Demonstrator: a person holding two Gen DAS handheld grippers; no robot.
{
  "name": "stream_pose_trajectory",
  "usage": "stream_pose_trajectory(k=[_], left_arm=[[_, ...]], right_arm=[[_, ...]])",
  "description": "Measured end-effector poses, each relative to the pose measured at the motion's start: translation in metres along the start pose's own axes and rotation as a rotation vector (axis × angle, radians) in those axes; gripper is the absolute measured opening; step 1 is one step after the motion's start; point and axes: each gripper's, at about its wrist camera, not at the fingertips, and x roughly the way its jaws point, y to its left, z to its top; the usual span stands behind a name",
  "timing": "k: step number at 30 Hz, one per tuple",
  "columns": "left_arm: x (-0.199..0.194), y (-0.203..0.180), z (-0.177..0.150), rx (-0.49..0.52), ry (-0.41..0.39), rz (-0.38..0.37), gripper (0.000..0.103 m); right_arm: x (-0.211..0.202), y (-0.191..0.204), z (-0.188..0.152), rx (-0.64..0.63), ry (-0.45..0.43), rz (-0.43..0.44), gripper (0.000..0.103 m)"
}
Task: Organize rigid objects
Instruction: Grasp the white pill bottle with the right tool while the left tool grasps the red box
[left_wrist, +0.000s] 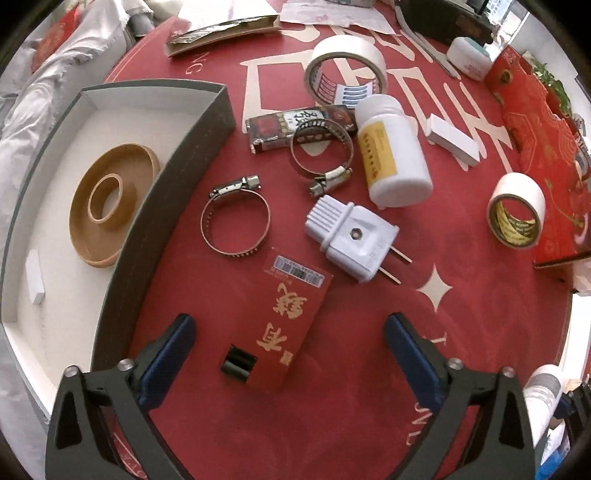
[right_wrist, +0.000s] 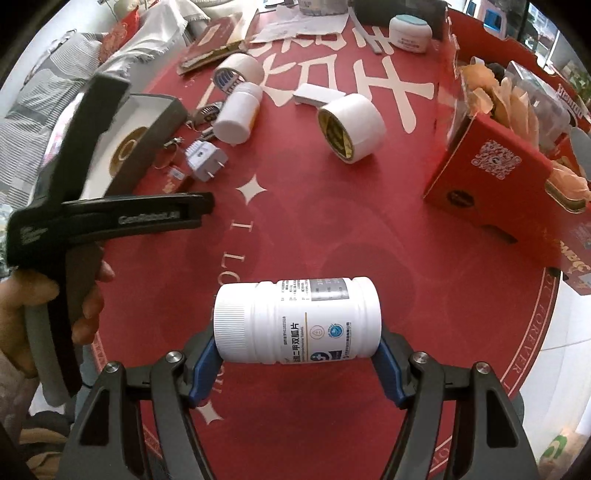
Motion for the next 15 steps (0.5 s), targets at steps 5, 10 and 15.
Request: stream_pose_trajectory(k=[5, 10, 15], left_arm=[[-0.018, -0.024, -0.004, 0.067, -0.014, -0.01, 0.037], [-0.027, -0.031, -0.029, 0.02, -0.009, -0.02, 0.037], [-0.05, -0.041, -0.061, 0.009, -0.047, -0.059, 0.037]], right_arm=[[-0.025, -0.003, -0.005, 0.018, -0.041, 0.028, 0.072], [-0.037, 0.0, -0.011, 0.037, -0.069, 0.025, 0.072], [-0.029, 0.006, -0.022, 0.069, -0.063, 0.016, 0.072]])
